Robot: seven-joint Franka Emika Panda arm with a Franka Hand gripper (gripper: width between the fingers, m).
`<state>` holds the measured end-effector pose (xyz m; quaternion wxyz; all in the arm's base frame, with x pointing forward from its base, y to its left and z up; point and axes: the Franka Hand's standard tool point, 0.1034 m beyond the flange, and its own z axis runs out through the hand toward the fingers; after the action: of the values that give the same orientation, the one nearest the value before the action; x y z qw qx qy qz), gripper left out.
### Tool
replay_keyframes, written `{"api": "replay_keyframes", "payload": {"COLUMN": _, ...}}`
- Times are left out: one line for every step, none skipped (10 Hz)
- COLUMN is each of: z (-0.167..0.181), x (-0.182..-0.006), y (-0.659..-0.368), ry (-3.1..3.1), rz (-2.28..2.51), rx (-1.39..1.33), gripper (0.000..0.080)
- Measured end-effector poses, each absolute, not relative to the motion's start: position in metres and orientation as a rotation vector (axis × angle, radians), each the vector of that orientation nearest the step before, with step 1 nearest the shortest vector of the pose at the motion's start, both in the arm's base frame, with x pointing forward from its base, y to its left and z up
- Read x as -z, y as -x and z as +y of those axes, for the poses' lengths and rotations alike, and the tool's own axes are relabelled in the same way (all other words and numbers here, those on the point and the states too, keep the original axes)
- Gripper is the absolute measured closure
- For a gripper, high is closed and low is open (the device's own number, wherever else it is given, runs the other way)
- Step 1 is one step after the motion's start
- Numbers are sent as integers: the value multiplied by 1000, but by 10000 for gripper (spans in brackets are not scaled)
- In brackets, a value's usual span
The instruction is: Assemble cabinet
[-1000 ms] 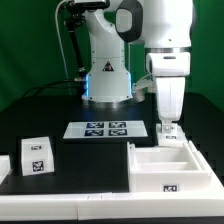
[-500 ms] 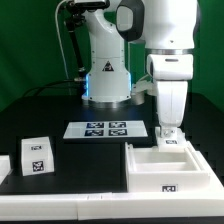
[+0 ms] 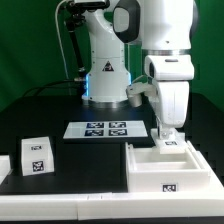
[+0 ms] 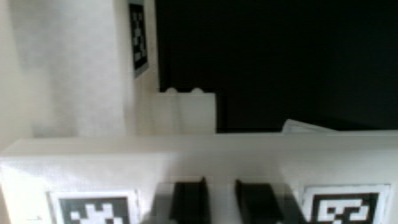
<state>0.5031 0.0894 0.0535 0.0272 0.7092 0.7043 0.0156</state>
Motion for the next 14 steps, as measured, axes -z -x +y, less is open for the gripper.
{"api": "replay_keyframes", "payload": {"z": 88, "x": -54, "y": -505, "ry": -2182, "rz": 2185, "rx": -35, "gripper": 729}}
{"api": "replay_keyframes", "payload": {"z": 88, "x": -54, "y": -513, "ry": -2180, "rz": 2188, "rx": -21, "gripper": 729}}
{"api": "replay_keyframes", "payload": {"z": 88, "x": -55, "y": -524, "ry": -2183, "rz": 2183, "rx": -15, "gripper": 729}}
{"api": "replay_keyframes", "payload": {"z": 89, "x": -56, "y": -533, "ry": -2185, "rz": 2179, "rx": -13, "gripper": 729}}
{"api": "replay_keyframes", "payload": {"z": 90, "x": -56, "y": -539, "ry": -2188, "rz": 2176, "rx": -13, "gripper": 729}}
{"api": "replay_keyframes", "payload": {"z": 92, "x": -56, "y": -543, "ry": -2188, "rz": 2174, "rx": -19, "gripper": 729}}
{"api": "replay_keyframes", "payload": {"z": 93, "x": -56, "y": -548, "ry": -2187, "rz": 2172, "rx": -27, "gripper": 729}}
{"api": "replay_keyframes", "payload": {"z": 93, "x": -56, "y": -554, "ry": -2187, "rz": 2172, "rx": -18, "gripper": 729}}
{"api": "replay_keyframes", "payload": {"z": 93, "x": -57, "y": -563, "ry": -2187, "rz": 2168, "rx": -23, "gripper": 729}}
{"api": "replay_keyframes", "payload": {"z": 93, "x": -57, "y": -567, "ry": -2189, "rz": 2164, "rx": -29, "gripper": 729}}
{"api": "replay_keyframes", "payload": {"z": 93, "x": -57, "y": -570, "ry": -2190, "rz": 2162, "rx": -30, "gripper": 729}}
{"api": "replay_keyframes", "payload": {"z": 94, "x": -57, "y": -572, "ry": -2193, "rz": 2157, "rx": -33, "gripper": 729}}
{"api": "replay_keyframes", "payload": {"z": 94, "x": -57, "y": -576, "ry": -2201, "rz": 2146, "rx": -40, "gripper": 729}}
{"api": "replay_keyframes", "payload": {"z": 94, "x": -57, "y": -578, "ry": -2211, "rz": 2135, "rx": -35, "gripper": 729}}
